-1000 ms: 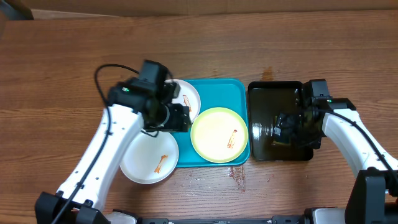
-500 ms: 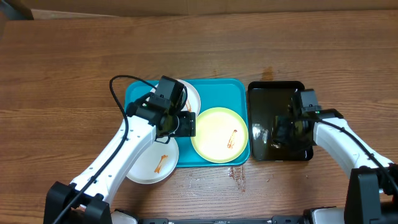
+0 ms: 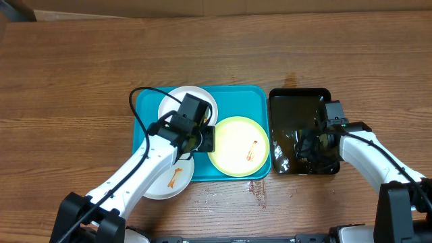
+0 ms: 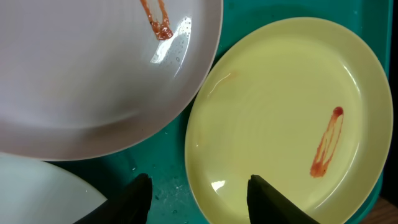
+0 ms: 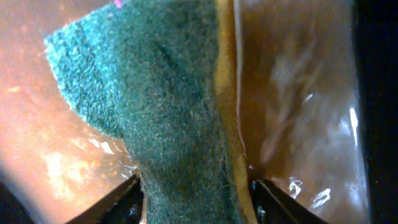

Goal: Clean dirty plates on tray and stack at the side
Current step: 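Grasp the yellow plate's left rim with the left gripper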

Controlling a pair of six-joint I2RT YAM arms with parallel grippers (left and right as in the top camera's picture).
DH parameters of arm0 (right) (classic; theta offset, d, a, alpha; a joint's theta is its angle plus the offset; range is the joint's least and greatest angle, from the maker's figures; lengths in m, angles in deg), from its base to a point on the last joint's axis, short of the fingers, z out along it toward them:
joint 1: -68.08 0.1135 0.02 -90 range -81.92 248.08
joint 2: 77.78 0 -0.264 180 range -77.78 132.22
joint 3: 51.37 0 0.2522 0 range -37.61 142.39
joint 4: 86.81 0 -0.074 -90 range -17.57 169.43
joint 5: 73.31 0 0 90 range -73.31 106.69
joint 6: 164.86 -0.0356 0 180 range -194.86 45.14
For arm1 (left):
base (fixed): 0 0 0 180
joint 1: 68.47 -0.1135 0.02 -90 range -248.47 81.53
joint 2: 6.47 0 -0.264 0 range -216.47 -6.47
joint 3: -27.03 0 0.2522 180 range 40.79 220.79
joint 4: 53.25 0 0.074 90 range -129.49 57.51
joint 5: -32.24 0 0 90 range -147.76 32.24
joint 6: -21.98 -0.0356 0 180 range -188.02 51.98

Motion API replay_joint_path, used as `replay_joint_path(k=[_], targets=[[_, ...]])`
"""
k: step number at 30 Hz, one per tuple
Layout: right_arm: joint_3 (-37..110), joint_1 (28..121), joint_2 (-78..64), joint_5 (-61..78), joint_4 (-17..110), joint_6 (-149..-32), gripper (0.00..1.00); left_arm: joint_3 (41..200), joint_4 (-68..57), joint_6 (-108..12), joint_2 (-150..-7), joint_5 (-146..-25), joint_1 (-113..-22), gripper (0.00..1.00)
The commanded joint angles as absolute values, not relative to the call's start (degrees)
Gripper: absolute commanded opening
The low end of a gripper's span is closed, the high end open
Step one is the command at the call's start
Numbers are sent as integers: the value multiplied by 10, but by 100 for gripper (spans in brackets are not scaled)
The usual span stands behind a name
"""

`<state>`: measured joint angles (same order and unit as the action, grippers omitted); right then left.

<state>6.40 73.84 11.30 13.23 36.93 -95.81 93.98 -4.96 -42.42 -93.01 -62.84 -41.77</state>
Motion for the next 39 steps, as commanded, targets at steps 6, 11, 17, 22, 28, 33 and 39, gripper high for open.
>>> replay_joint_path(k=[6, 11, 17, 22, 28, 33, 39], targets=[[52, 739, 117, 141, 372, -961, 63, 925, -53, -406, -934, -584, -391, 44], [52, 739, 117, 141, 372, -962, 63, 923, -60, -405, -938, -573, -386, 42], [52, 739, 117, 141, 376, -961, 64, 923, -74, -390, -994, -581, -386, 42], [52, 739, 117, 141, 376, -961, 65, 923, -94, -390, -1038, -606, -387, 18], [52, 739, 117, 141, 376, -961, 66, 924, -68, -390, -1038, -622, -387, 4], [52, 739, 117, 141, 377, -961, 69, 934, 4, -352, -1038, -618, -390, 15], [52, 738, 117, 144, 388, -957, 80, 992, 42, -373, -1038, -616, -393, 43]])
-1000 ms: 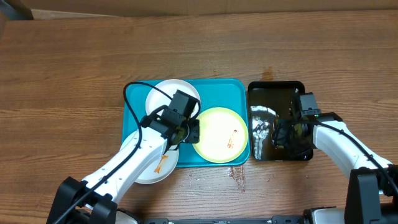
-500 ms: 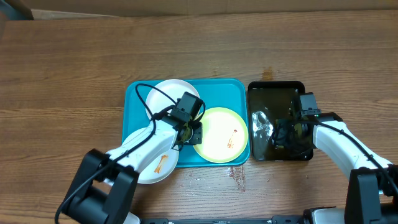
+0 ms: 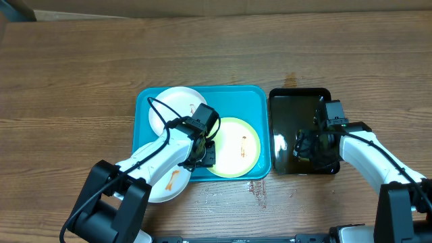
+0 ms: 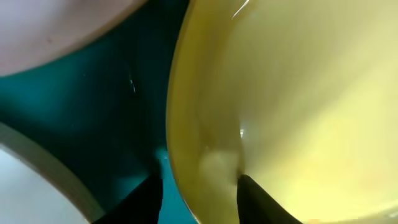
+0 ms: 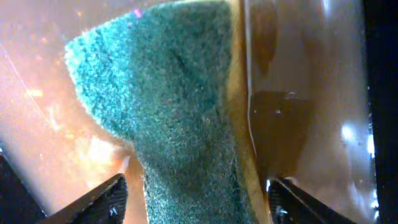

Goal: Clean dirty plates on tray and stack at the side
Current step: 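Grasp the yellow plate's left rim with the left gripper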

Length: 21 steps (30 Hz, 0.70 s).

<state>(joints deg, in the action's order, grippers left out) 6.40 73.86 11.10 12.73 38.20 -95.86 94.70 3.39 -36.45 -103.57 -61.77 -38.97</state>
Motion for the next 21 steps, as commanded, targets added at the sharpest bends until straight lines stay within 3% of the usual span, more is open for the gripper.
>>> replay_joint_path(k=[1, 11, 18, 21], targets=[[52, 738, 117, 146, 391, -956, 82, 1008, 50, -378, -1038, -616, -393, 43], [83, 738, 117, 148, 402, -922, 91, 1042, 61, -384, -1044, -544, -392, 47], [77, 738, 117, 158, 431, -922, 92, 1011, 50, -384, -1072, -544, -392, 46], [68, 738, 117, 158, 466, -922, 86, 1011, 40, -384, -1080, -544, -392, 45]])
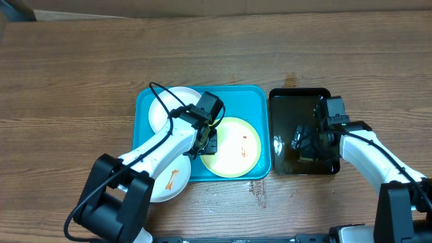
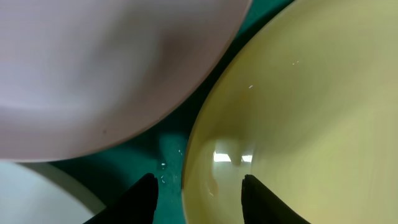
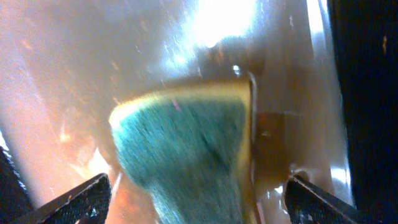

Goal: Clean dirty plates on tray and stack at the side
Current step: 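Grasp the yellow plate's left rim with the left gripper, then grasp the green sponge in the black tray with the right gripper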

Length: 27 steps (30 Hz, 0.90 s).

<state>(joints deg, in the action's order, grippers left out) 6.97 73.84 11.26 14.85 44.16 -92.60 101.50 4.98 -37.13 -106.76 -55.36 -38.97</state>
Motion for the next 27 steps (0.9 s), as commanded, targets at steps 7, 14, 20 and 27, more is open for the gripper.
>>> replay_joint_path(k=[7, 14, 20, 27], targets=[[66, 738, 117, 178, 507, -922, 36, 1011, 27, -384, -1099, -544, -392, 42], [66, 738, 117, 192, 500, -911, 82, 1011, 18, -384, -1100, -544, -392, 45], [55, 738, 117, 192, 520, -911, 74, 1011, 18, -384, -1100, -544, -392, 46], [33, 738, 118, 198, 552, -911, 4, 1011, 13, -384, -1100, -544, -392, 46]])
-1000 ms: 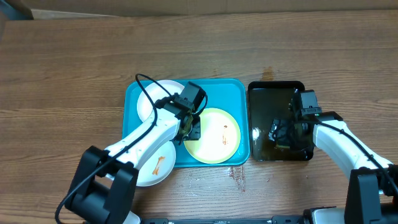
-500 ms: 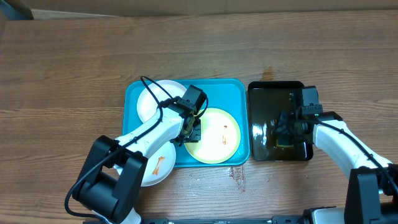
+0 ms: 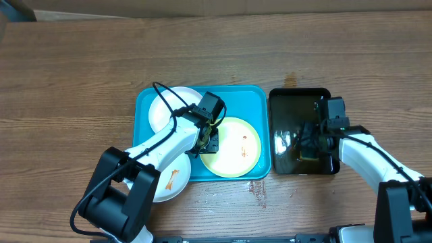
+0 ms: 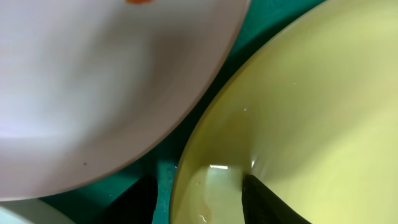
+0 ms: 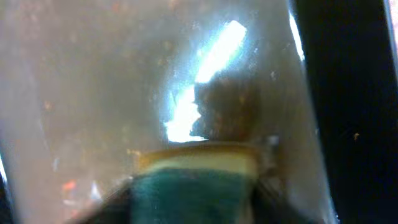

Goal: Clean dirty plates on tray and stack at the side
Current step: 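Grasp the green sponge in the black tray with the right gripper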

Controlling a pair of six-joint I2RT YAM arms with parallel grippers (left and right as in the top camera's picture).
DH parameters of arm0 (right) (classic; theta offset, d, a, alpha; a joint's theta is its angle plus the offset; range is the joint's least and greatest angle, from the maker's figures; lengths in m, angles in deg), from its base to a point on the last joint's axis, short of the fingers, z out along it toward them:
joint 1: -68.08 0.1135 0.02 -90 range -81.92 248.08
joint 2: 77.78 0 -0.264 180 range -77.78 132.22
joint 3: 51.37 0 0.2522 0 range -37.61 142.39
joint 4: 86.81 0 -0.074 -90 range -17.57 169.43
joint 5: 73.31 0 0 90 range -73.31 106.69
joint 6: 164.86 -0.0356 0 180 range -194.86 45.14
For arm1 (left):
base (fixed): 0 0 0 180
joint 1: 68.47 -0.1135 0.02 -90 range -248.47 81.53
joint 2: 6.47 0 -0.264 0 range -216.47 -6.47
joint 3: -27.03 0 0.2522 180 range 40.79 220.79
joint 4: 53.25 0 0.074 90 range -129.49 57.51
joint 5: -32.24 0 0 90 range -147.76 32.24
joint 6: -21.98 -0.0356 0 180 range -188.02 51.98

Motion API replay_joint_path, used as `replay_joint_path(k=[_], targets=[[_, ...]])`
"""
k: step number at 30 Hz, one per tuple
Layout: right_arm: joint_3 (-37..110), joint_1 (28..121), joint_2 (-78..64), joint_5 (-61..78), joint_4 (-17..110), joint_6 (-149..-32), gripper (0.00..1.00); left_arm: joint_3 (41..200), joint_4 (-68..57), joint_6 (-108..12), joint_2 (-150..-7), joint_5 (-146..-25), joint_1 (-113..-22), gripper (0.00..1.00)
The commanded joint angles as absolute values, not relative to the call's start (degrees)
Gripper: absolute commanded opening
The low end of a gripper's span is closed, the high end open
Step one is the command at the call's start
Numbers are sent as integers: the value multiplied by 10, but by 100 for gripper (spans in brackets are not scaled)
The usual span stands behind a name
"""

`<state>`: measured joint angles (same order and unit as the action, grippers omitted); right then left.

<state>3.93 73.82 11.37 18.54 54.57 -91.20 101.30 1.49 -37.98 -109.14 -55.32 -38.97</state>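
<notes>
A yellow plate with a red streak lies on the teal tray, next to a white plate. A second white plate, stained orange, overhangs the tray's front left corner. My left gripper is open and low, its fingers astride the yellow plate's left rim, one on the tray and one inside the plate. My right gripper is down in the black tub, shut on a green and yellow sponge in the brown water.
The tub stands directly right of the tray, almost touching it. A small dark stain marks the wooden table in front of the tray. Cardboard lines the table's far edge.
The sponge now shows lower and smaller in the right wrist view, with more water surface above it. My left gripper sits slightly closer on the yellow plate's rim. The plates have not moved.
First my left gripper hung open above the gap between the white and yellow plates, and the right held the sponge in the tub. Later the left was down at the yellow plate's left rim and the white plate lay further left. The sponge stayed gripped throughout.
</notes>
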Motion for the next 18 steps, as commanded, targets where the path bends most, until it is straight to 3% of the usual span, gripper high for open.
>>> replay_joint_path(k=[1, 2, 3, 4, 5, 6, 14, 18], targets=[[35, 738, 118, 205, 552, -911, 4, 1011, 13, -384, -1100, -544, -392, 45], [38, 738, 118, 210, 551, -912, 4, 1011, 14, -384, -1100, -544, -392, 46], [42, 738, 118, 211, 547, -912, 14, 1011, 14, -385, -1100, -544, -392, 47], [48, 738, 118, 211, 542, -912, 56, 1011, 14, -385, -1100, -544, -392, 50], [57, 738, 118, 209, 531, -914, 89, 1011, 14, -385, -1100, -544, -392, 52], [70, 738, 118, 204, 513, -914, 100, 1011, 14, -384, -1100, -544, -392, 52], [101, 738, 118, 166, 350, -914, 99, 1011, 14, -384, -1100, -544, -392, 53], [76, 738, 118, 166, 341, -914, 84, 1011, 14, -384, -1100, -544, -392, 54]])
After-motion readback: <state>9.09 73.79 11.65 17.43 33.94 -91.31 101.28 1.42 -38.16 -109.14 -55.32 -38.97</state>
